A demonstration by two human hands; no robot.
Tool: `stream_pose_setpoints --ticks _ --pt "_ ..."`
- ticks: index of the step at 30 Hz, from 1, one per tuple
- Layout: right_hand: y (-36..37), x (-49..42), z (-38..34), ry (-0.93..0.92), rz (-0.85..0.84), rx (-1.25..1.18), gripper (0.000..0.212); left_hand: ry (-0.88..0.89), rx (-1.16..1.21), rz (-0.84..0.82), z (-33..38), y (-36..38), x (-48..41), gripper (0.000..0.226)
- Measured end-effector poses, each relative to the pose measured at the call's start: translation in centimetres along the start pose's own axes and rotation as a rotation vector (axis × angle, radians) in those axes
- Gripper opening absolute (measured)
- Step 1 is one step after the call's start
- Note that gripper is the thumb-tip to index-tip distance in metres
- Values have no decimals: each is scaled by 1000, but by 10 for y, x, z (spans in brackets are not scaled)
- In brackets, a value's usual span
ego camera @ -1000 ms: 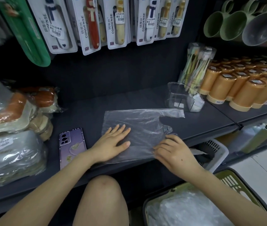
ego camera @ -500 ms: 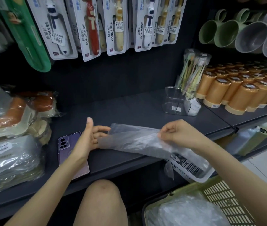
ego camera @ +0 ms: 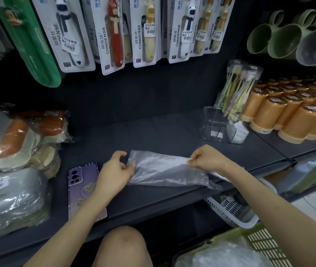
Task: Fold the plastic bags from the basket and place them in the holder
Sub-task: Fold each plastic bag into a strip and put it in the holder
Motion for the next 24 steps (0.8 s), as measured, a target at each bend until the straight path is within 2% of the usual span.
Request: stream_pose_setpoints --ticks 3,5,7,8,10,13,14,17,21,22,24 --pt "0 -1 1 -13 15 20 15 41 -254 112 7 -3 2 39" --pt "0 -1 1 -22 20 39 16 203 -462 265 11 -2 2 34" --pt "0 -2 1 -26 14 58 15 420 -541 385 19 3 6 38" --pt "0 -3 1 -25 12 62 15 523 -535 367 21 8 7 42" --pt "-1 -3 1 -20 11 62 15 641 -521 219 27 19 7 54" --pt "-1 -4 1 -13 -9 50 14 588 -535 -103 27 32 6 104" --pt "-1 -5 1 -8 -13 38 14 565 -563 -163 25 37 5 114" --pt "-2 -7 4 7 -25 -25 12 519 -638 -230 21 43 3 123" --pt "-13 1 0 5 -72 -162 7 505 -675 -234 22 42 5 126" --pt "-17 5 -2 -12 -40 -163 7 508 -685 -237 22 42 5 126" --pt "-20 11 -10 -110 168 112 24 504 -692 -237 22 42 5 125"
Point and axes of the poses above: each hand's wrist, its own x-axis away from the middle knuckle, its own y-axis out of the palm, z = x × y, the point moved 3 cm from there along -x, towards the middle knuckle, and after that the axes turned 12 degrees about -x, right-handed, at the moved point
